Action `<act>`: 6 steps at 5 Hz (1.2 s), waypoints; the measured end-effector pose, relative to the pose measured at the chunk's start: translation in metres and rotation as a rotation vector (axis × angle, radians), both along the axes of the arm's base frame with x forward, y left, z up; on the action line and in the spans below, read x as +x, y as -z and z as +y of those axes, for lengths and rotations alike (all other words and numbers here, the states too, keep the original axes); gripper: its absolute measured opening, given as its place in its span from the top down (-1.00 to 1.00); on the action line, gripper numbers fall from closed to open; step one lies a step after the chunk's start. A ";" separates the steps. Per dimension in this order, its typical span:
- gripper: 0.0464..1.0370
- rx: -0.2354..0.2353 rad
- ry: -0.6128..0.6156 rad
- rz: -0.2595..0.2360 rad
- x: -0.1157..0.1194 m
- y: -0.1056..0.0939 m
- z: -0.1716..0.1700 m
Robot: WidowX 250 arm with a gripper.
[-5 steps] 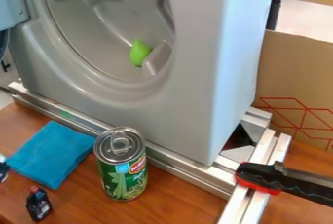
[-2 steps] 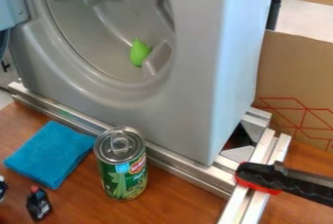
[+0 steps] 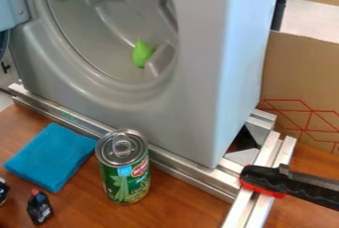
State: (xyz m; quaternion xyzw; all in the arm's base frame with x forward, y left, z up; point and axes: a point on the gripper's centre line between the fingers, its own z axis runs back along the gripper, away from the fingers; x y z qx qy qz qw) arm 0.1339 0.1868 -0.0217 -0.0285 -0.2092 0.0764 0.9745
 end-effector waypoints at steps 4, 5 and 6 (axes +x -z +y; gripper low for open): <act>-0.93 0.031 -0.068 0.035 0.023 -0.057 -0.004; -0.93 0.090 -0.038 0.027 0.039 -0.091 -0.006; -0.93 0.114 0.013 0.121 0.069 -0.120 -0.010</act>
